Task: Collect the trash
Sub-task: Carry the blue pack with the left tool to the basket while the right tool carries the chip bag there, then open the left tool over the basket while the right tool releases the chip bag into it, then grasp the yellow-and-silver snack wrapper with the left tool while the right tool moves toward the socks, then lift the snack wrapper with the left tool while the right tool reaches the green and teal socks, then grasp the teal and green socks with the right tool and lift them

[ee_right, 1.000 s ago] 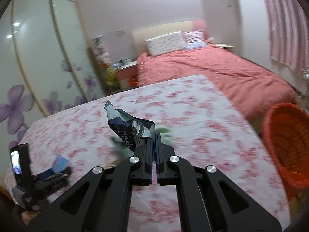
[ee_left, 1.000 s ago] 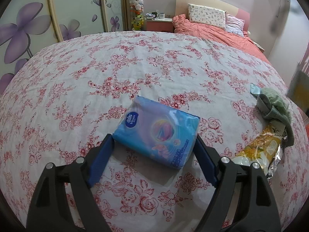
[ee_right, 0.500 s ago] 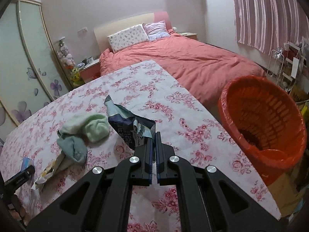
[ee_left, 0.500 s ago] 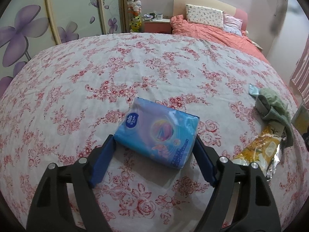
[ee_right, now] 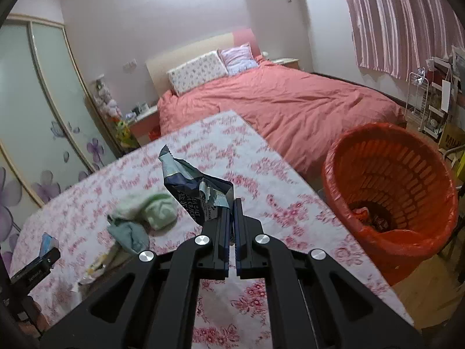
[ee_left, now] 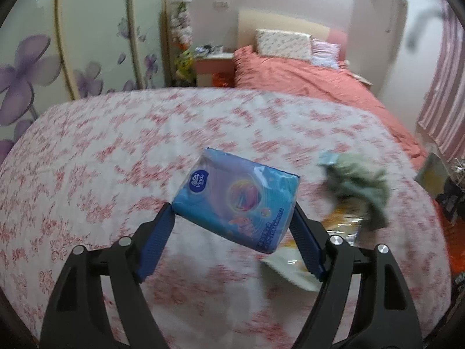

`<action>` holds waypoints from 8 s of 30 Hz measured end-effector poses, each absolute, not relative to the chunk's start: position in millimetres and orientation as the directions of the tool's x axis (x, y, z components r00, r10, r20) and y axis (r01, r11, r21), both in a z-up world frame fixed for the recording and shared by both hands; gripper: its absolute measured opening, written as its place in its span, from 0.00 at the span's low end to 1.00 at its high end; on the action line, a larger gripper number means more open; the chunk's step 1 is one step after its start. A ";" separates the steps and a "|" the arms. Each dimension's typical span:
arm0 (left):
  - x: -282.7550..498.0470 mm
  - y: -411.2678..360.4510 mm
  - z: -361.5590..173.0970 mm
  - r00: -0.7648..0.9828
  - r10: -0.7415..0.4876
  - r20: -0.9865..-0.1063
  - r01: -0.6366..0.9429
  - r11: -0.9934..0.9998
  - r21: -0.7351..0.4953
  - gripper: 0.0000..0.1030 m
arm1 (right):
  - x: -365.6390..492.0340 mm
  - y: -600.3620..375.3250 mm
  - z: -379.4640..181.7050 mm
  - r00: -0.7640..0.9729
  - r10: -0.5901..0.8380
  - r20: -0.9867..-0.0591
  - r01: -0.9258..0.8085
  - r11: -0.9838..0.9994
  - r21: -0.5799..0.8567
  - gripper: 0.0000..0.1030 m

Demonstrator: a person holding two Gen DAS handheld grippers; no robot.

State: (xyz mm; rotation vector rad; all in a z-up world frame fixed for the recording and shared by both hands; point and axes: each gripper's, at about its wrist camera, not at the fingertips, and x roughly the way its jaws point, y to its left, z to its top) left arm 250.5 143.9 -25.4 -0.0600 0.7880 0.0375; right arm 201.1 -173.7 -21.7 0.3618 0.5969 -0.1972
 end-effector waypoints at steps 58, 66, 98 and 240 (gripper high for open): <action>228.8 -185.4 -38.2 0.596 -0.357 -0.720 0.526 0.850 0.013 0.84 | 119.5 -359.9 -32.6 0.752 -0.369 -0.546 0.616 0.690 0.381 0.58; 221.8 -91.1 -28.2 0.666 -0.251 -0.702 0.398 0.916 0.050 0.84 | 129.9 -323.2 -24.2 0.769 -0.331 -0.547 0.561 0.760 0.329 0.66; 269.7 66.5 -75.8 0.609 0.002 -0.793 0.080 0.995 0.064 0.40 | 168.2 -202.9 -44.9 0.759 -0.089 -0.645 0.298 0.929 0.222 0.71; 273.1 151.9 -81.0 0.618 -0.013 -0.786 -0.101 0.990 -0.096 0.68 | 261.7 -96.4 -78.8 0.636 0.122 -0.762 -0.038 0.991 0.127 0.15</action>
